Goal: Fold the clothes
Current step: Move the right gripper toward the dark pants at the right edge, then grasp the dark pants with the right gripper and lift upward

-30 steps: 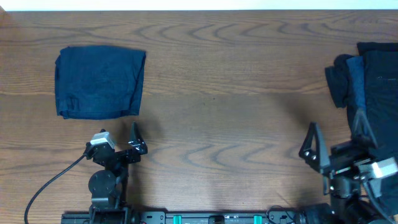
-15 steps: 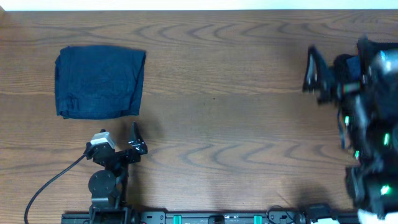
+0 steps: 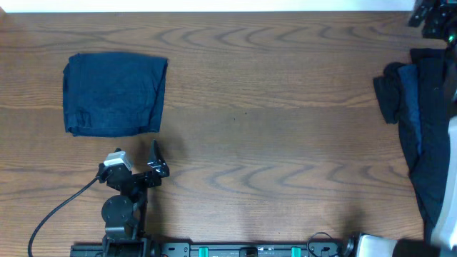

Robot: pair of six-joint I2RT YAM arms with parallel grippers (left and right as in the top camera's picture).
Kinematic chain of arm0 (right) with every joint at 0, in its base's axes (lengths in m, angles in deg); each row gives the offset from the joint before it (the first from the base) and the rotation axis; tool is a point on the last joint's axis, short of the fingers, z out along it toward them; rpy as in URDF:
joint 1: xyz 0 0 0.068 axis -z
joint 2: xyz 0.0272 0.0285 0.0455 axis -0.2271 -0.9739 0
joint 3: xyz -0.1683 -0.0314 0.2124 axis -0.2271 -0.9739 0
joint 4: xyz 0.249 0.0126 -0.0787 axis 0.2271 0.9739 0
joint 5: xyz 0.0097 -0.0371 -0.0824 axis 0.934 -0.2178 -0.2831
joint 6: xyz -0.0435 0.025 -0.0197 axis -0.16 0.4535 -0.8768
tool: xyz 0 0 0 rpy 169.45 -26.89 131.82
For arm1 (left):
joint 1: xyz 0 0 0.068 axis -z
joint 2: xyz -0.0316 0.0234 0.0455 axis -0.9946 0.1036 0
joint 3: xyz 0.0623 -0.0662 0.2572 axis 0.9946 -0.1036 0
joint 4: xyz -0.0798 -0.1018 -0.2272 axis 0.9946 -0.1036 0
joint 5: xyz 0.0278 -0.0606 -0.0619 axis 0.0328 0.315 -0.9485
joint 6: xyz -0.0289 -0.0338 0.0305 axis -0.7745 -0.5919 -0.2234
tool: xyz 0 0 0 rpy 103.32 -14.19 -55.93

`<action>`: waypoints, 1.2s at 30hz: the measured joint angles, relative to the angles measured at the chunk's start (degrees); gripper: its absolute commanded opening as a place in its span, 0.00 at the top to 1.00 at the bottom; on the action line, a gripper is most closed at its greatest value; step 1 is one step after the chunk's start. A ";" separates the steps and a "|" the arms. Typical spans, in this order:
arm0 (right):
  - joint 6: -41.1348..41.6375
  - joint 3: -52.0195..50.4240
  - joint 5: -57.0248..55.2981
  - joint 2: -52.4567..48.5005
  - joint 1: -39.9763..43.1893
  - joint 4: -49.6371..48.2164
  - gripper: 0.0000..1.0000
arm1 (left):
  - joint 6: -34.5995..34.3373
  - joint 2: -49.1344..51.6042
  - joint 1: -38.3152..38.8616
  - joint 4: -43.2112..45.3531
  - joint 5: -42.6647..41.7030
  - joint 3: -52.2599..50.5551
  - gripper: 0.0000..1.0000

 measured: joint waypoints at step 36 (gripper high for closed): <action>-8.33 0.07 -23.96 -39.04 9.40 2.71 0.39 | 0.00 0.00 0.00 -0.02 -0.02 0.00 0.02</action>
